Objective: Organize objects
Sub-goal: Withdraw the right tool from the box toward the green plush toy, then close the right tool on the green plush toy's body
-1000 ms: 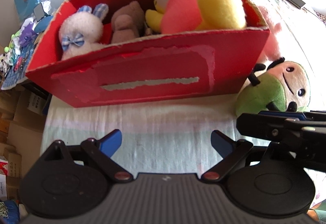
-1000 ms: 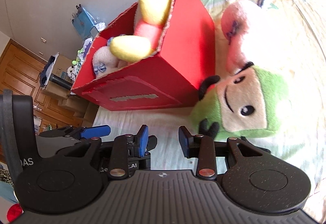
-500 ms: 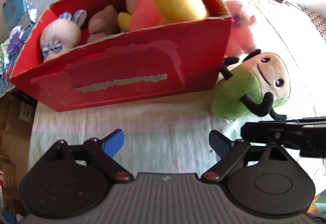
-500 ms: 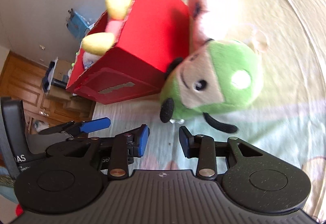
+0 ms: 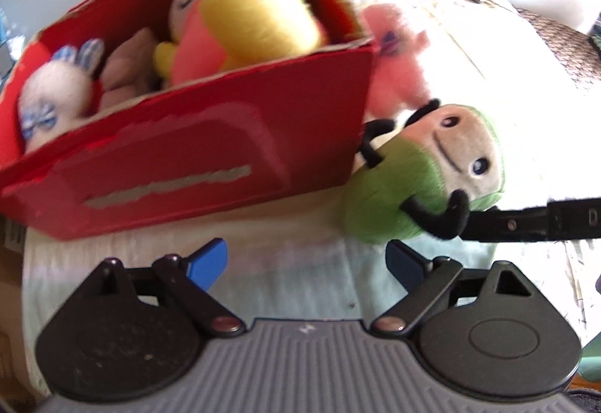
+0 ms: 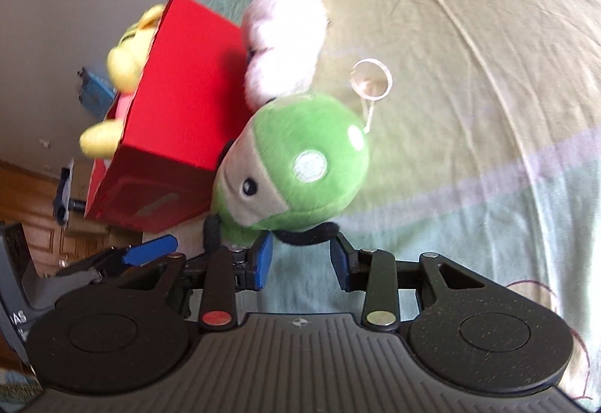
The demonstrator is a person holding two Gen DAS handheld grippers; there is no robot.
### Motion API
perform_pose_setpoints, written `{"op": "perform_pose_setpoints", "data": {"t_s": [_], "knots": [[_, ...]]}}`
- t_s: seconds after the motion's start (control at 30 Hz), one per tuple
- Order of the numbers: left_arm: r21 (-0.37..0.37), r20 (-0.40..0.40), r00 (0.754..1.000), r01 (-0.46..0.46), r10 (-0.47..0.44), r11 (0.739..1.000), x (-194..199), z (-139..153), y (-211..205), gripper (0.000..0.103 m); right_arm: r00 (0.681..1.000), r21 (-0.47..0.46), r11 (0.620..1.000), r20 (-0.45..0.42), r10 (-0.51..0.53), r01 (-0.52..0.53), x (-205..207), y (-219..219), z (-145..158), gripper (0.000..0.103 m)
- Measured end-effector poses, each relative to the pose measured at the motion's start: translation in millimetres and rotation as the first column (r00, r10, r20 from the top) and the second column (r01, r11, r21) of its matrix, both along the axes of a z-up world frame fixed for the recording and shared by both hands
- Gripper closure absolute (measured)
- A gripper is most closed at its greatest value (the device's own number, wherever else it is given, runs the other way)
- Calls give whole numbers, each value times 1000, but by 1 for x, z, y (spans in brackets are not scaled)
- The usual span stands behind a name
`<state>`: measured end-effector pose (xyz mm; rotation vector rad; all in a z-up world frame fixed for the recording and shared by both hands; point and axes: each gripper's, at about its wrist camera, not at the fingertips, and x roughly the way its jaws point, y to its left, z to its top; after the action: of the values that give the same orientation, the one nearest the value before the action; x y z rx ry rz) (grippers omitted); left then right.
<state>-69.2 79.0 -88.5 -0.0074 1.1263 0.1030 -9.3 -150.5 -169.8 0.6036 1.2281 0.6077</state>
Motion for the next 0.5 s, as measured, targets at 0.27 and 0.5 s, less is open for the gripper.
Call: {"op": "perform_pose_setpoints", "data": {"t_s": [0.27, 0.5], "knots": [[-53, 40, 992, 119, -117, 992, 13, 0, -19, 11, 996, 8, 997, 27, -80, 79, 3, -20, 2, 58], [-136, 78, 968, 246, -237, 960, 12, 5, -43, 12, 992, -14, 993, 51, -118, 119, 2, -33, 7, 55]]}}
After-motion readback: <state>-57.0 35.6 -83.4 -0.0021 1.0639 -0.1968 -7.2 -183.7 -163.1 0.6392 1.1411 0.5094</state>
